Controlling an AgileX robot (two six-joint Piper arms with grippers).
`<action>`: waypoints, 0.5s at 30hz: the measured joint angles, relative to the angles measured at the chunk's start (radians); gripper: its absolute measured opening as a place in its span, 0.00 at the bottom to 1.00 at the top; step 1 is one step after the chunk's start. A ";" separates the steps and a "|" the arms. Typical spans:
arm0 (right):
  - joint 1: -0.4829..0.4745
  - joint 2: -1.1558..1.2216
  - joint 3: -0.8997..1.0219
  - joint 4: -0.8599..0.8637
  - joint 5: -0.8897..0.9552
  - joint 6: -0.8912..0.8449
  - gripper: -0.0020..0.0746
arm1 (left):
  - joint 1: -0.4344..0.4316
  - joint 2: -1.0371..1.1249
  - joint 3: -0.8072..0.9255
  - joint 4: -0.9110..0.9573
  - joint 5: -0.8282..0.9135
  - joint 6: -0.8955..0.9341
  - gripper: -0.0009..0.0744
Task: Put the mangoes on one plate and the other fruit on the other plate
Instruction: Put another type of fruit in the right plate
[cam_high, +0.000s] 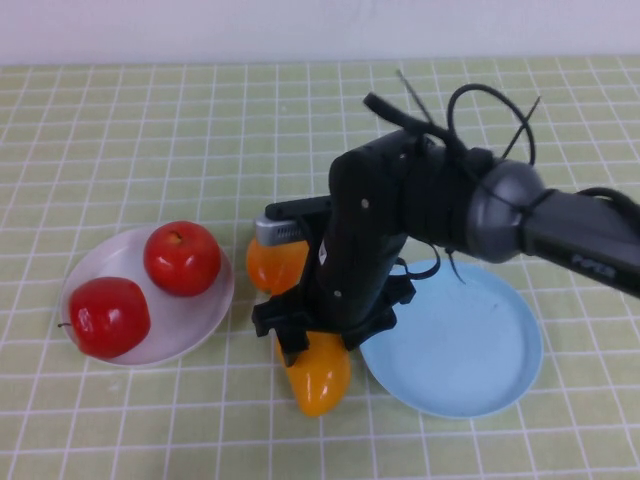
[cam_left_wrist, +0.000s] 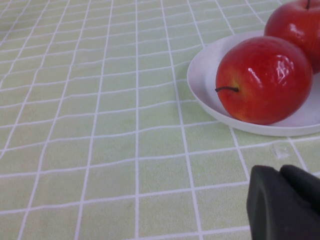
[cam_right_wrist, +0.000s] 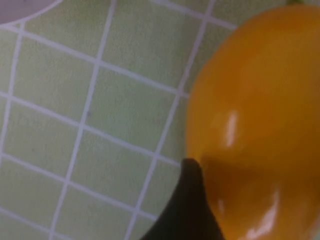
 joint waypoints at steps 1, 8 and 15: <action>0.002 0.009 -0.008 -0.003 0.002 0.000 0.70 | 0.000 0.000 0.000 0.000 0.000 0.000 0.02; 0.004 0.057 -0.058 -0.029 0.017 0.000 0.70 | 0.000 0.000 0.000 0.000 0.000 0.000 0.02; 0.005 0.076 -0.078 -0.045 0.017 -0.021 0.71 | 0.000 0.000 0.000 0.000 0.000 0.000 0.02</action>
